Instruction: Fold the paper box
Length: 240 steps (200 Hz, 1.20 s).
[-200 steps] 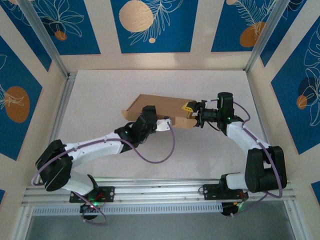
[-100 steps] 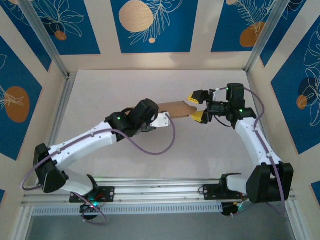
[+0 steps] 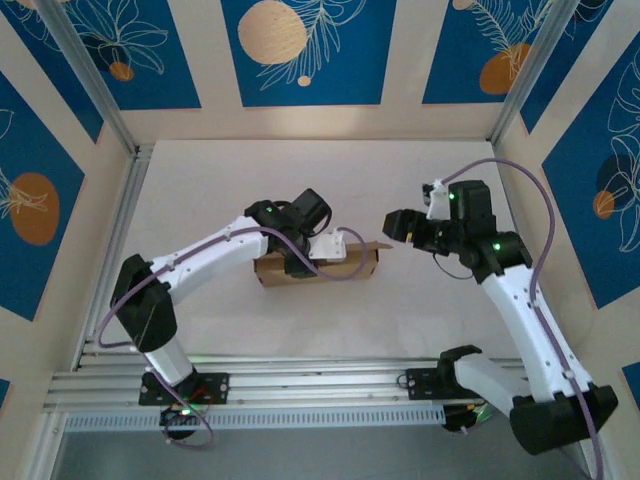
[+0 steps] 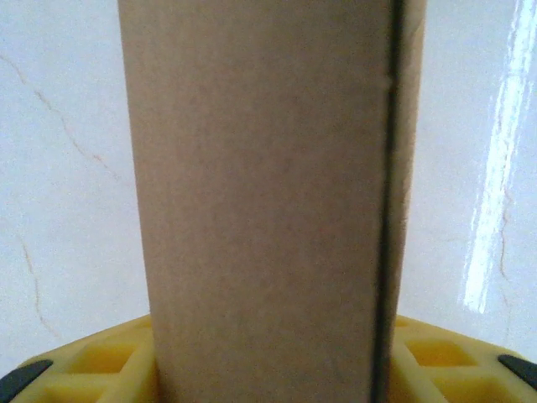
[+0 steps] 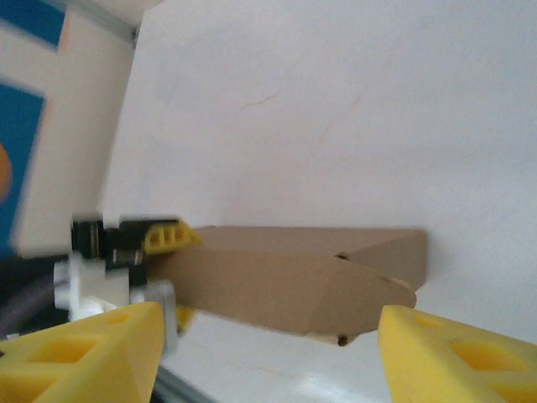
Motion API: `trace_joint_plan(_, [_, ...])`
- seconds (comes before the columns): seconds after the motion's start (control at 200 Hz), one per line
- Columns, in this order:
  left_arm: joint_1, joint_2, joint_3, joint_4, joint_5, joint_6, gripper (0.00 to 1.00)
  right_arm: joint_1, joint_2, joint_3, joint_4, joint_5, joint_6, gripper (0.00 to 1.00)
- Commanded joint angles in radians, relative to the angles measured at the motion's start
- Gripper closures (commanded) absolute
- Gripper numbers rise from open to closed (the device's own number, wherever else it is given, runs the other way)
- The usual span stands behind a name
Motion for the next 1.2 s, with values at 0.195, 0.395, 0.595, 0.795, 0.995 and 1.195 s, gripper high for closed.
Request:
trace_joint_plan(0.195, [0.024,0.077,0.050,-0.075,0.189,0.030,0.56,0.152,-0.063,0.008,-0.089,0.266,-0.808,0.49])
trace_joint_plan(0.395, [0.044,0.078,0.062,-0.077,0.216,0.047,0.54,0.157,-0.042,-0.106,-0.054,0.231,-1.175,0.58])
trace_joint_plan(0.595, [0.061,0.077,0.062,-0.069,0.244,0.044,0.54,0.104,-0.022,-0.118,-0.068,0.067,-1.307,0.57])
trace_joint_plan(0.795, [0.063,0.079,0.063,-0.064,0.253,0.045,0.55,0.059,0.036,-0.129,-0.020,0.081,-1.353,0.59])
trace_joint_plan(0.995, [0.064,0.089,0.067,-0.071,0.257,0.047,0.57,0.057,0.074,-0.134,0.028,0.060,-1.339,0.69])
trace_joint_plan(1.195, [0.064,0.085,0.066,-0.066,0.259,0.043,0.60,0.073,0.122,-0.112,0.047,0.054,-1.314,0.85])
